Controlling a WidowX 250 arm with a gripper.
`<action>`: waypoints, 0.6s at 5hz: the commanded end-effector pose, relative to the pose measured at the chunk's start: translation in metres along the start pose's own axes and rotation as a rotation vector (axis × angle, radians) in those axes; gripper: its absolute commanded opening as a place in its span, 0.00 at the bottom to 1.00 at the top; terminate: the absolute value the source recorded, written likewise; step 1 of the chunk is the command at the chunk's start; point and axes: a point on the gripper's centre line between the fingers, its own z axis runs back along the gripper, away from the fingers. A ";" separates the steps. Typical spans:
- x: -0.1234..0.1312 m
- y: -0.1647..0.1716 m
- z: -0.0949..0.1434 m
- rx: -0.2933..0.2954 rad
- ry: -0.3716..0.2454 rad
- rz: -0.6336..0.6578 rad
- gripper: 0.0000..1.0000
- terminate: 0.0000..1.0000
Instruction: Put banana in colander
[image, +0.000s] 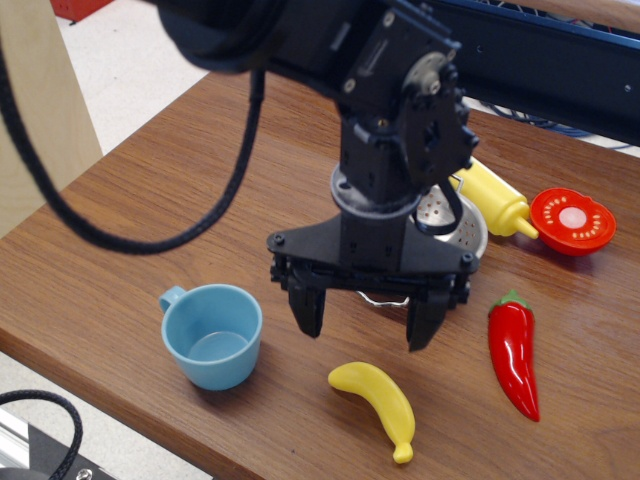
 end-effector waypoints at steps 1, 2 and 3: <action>-0.007 -0.003 -0.010 -0.028 -0.001 0.010 1.00 0.00; -0.010 -0.009 -0.017 -0.059 0.018 0.045 1.00 0.00; -0.013 -0.017 -0.022 -0.073 0.032 0.088 1.00 0.00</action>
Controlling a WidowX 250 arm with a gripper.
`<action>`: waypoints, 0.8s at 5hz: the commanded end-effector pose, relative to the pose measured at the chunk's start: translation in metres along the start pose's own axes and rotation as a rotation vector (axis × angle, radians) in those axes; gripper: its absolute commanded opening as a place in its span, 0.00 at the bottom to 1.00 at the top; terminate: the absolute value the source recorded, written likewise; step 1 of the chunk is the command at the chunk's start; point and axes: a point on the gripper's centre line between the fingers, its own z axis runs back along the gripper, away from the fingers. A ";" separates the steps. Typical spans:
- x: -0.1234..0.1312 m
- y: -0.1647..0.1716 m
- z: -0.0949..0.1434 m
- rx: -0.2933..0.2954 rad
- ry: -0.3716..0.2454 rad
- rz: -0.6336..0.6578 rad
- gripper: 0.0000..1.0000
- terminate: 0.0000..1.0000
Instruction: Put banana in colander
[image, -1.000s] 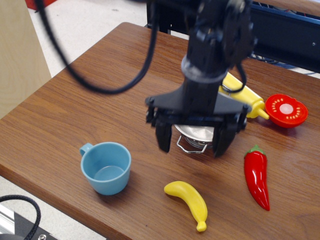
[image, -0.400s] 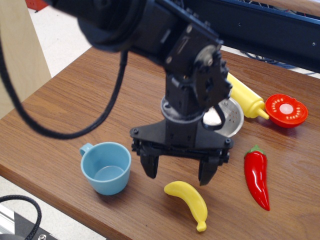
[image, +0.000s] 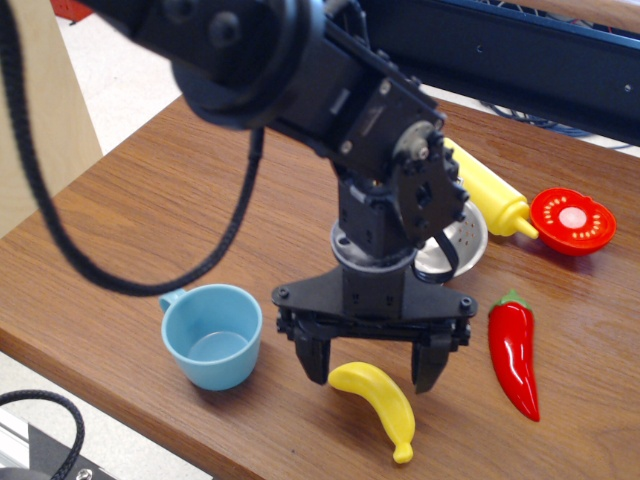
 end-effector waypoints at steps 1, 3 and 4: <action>-0.006 -0.011 -0.006 -0.016 -0.018 0.036 1.00 0.00; -0.012 -0.017 -0.018 0.005 -0.039 0.051 1.00 0.00; -0.007 -0.020 -0.024 0.009 -0.050 0.076 1.00 0.00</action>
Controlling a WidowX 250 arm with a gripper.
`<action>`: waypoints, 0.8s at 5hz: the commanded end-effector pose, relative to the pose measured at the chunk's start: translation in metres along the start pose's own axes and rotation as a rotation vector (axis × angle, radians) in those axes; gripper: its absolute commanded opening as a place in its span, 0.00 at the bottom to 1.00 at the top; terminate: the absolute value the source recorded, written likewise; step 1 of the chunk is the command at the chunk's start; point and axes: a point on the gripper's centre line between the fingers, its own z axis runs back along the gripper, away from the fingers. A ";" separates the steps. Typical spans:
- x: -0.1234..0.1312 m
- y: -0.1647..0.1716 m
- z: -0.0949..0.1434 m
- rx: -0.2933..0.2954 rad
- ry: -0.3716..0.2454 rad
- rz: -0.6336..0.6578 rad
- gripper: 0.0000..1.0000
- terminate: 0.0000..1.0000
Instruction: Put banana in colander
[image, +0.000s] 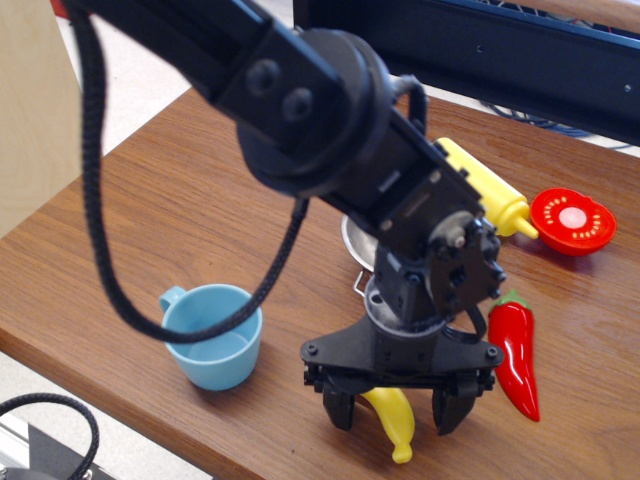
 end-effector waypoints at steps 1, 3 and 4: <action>0.012 -0.010 -0.003 -0.023 -0.032 0.038 1.00 0.00; 0.030 -0.029 0.037 -0.079 0.006 0.075 0.00 0.00; 0.045 -0.043 0.060 -0.083 0.045 0.053 0.00 0.00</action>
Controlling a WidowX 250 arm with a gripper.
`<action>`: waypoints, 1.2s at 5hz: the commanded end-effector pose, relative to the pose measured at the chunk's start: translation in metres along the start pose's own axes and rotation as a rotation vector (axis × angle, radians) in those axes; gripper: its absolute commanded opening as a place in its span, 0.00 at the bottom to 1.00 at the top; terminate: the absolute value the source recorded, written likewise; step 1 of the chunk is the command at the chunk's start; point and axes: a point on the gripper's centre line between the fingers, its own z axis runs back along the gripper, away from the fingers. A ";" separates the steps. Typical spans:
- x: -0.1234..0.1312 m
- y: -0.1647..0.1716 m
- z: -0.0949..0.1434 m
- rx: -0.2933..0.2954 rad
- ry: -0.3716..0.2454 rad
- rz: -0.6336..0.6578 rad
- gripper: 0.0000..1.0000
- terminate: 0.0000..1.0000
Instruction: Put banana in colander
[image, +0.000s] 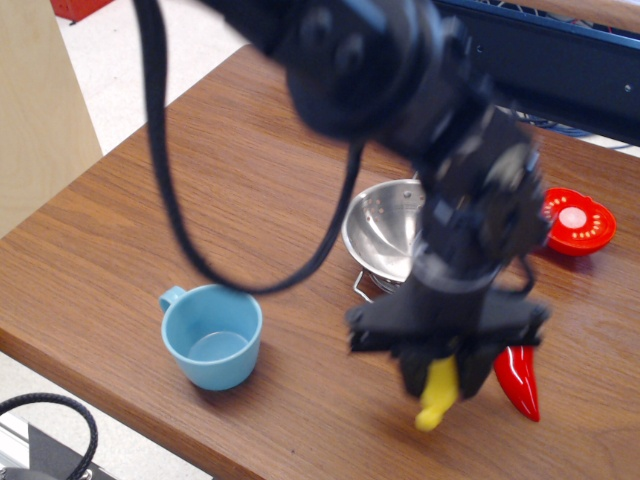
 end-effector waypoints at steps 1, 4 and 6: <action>0.051 -0.030 0.054 -0.097 -0.008 0.027 0.00 0.00; 0.122 -0.013 0.033 -0.018 -0.044 0.148 1.00 0.00; 0.121 -0.015 0.042 -0.029 -0.052 0.099 1.00 0.00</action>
